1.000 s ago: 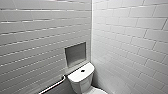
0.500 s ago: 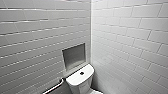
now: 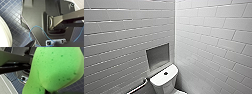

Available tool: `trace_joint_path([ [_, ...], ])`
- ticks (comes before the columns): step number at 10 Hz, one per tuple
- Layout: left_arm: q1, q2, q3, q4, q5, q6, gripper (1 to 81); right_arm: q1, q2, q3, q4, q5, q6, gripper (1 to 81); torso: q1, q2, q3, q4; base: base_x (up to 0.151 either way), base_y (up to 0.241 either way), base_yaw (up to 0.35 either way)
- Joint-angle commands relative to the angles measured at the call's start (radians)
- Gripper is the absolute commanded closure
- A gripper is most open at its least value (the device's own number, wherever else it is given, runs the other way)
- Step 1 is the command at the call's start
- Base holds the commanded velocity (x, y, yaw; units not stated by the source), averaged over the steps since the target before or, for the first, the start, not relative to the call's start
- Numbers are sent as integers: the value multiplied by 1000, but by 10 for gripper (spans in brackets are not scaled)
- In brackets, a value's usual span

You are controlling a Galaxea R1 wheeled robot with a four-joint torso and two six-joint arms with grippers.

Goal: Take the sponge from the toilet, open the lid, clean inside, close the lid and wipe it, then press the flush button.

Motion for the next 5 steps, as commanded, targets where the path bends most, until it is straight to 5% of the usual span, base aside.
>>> trace_joint_path([
  [1,-32,-53,58,-4,15,-2,10,-2,-206,395,16,17,-2,811,0,0,0,0,0,0,0],
  [5,-38,-274,358,-4,-20,-31,10,-8,-267,520,12,54,-2,811,0,0,0,0,0,0,0],
])
